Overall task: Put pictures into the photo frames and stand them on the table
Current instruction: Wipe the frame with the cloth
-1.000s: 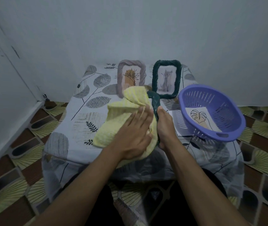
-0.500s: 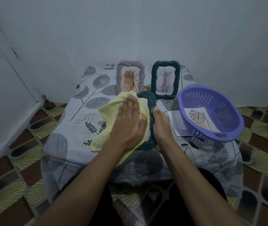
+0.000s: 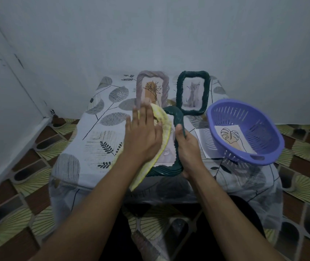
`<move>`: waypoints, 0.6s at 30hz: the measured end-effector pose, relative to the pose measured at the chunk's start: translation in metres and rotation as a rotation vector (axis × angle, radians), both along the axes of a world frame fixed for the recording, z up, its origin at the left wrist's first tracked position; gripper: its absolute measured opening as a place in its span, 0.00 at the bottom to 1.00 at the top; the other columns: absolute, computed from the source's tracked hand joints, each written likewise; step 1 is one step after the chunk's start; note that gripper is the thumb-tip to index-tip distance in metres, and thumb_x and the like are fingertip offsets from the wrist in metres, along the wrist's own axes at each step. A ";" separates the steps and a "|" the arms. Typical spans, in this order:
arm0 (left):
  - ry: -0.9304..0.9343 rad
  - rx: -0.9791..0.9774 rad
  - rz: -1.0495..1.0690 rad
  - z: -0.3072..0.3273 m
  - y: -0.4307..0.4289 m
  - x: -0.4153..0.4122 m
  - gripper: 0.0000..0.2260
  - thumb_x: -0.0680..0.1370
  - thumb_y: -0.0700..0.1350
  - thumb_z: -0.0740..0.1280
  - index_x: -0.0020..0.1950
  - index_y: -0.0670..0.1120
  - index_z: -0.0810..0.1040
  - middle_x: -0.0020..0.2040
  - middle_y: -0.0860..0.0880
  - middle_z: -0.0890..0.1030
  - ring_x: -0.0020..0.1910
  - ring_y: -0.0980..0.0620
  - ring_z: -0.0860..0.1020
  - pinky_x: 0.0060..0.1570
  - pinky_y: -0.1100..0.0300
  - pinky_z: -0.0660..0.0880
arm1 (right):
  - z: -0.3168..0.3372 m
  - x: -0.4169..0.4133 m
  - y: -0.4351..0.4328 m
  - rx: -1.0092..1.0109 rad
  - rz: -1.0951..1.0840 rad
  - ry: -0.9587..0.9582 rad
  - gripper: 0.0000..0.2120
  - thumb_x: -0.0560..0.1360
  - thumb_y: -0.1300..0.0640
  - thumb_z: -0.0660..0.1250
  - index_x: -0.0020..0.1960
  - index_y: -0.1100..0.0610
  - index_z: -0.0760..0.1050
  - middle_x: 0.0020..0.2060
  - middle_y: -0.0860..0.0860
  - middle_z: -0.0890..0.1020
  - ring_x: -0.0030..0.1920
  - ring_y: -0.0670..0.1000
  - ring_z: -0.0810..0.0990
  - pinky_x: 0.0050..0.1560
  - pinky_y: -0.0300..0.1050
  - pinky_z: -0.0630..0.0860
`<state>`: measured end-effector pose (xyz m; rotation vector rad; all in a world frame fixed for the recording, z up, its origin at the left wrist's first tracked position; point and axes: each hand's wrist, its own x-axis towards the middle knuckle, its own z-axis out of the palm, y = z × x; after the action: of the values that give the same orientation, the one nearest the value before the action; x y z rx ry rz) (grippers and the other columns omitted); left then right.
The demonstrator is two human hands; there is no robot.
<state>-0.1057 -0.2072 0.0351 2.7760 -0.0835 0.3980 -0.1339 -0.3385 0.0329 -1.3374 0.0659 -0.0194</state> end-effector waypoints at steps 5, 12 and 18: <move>-0.020 0.136 -0.313 -0.018 -0.015 -0.032 0.30 0.81 0.59 0.38 0.79 0.48 0.34 0.80 0.49 0.35 0.79 0.49 0.34 0.77 0.47 0.37 | 0.004 0.011 -0.013 0.000 -0.049 -0.010 0.14 0.84 0.51 0.60 0.58 0.57 0.81 0.53 0.58 0.85 0.56 0.60 0.83 0.61 0.62 0.78; 0.066 0.189 -0.107 -0.017 0.013 -0.010 0.30 0.79 0.66 0.35 0.77 0.57 0.29 0.79 0.54 0.34 0.78 0.45 0.34 0.74 0.40 0.33 | -0.006 0.006 -0.009 0.034 -0.007 0.047 0.15 0.84 0.52 0.59 0.59 0.60 0.80 0.53 0.61 0.85 0.57 0.64 0.82 0.61 0.64 0.77; 0.027 -0.021 0.047 0.002 -0.009 -0.002 0.31 0.82 0.57 0.40 0.80 0.40 0.40 0.81 0.41 0.41 0.80 0.45 0.39 0.77 0.45 0.39 | 0.001 0.006 0.005 0.037 0.021 0.022 0.15 0.84 0.52 0.59 0.58 0.59 0.80 0.52 0.61 0.85 0.52 0.57 0.84 0.57 0.56 0.80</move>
<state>-0.1075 -0.2163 0.0375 2.7659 -0.0072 0.3705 -0.1277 -0.3338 0.0342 -1.3008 0.0704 0.0138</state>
